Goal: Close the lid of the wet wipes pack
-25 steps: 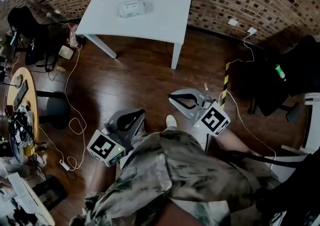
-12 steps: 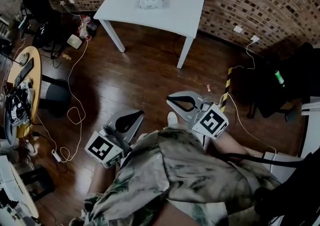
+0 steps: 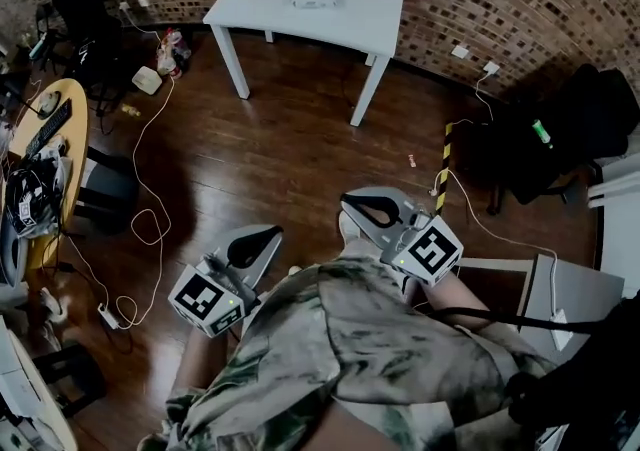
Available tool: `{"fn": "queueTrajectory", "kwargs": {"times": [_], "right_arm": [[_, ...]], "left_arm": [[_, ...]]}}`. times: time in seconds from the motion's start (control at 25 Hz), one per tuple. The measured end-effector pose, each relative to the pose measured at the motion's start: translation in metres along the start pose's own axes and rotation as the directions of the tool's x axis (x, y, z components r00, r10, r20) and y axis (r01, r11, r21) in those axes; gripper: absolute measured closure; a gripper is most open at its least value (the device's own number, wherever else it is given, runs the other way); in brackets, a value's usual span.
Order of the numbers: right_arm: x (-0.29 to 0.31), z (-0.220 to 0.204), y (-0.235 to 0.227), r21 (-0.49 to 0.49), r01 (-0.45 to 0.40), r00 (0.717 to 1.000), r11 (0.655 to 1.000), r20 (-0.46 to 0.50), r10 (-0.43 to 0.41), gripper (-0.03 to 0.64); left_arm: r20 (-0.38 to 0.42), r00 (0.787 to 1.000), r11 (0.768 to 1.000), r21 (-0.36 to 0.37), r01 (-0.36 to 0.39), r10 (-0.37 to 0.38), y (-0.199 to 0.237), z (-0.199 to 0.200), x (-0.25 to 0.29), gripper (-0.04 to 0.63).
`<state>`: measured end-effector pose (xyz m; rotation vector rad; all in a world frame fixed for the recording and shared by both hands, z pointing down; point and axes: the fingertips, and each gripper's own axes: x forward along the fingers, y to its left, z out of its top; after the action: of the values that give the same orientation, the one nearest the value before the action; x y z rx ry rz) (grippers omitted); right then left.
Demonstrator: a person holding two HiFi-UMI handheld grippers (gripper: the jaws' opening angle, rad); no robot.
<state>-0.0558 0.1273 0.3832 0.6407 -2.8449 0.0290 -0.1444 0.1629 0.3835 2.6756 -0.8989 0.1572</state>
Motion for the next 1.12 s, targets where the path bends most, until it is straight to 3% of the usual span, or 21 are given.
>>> {"fn": "queueTrajectory", "kwargs": {"times": [0.36,0.64,0.84,1.12], "right_arm": [[-0.030,-0.006,0.053,-0.007,0.051,0.997,0.999,-0.051,-0.052,0.614],[-0.082,-0.015,0.071,-0.050,0.063,0.997,0.997,-0.045,-0.065,0.614],[-0.134,-0.026,0.081,-0.035,0.095,0.995,0.995,-0.039,-0.096,0.613],[-0.197,-0.039,0.102,-0.033,0.078,0.997,0.996,-0.016,-0.079,0.613]], "left_arm": [[0.011,0.997,0.997,0.008,0.070,-0.070,-0.041,-0.013,-0.024,0.594],[-0.013,0.996,0.994,0.056,0.094,-0.094,-0.085,-0.017,0.001,0.594],[-0.008,0.993,0.990,0.077,0.116,-0.116,-0.131,-0.013,0.023,0.592],[-0.004,0.994,0.991,0.083,0.106,-0.106,-0.204,-0.024,0.041,0.594]]}}
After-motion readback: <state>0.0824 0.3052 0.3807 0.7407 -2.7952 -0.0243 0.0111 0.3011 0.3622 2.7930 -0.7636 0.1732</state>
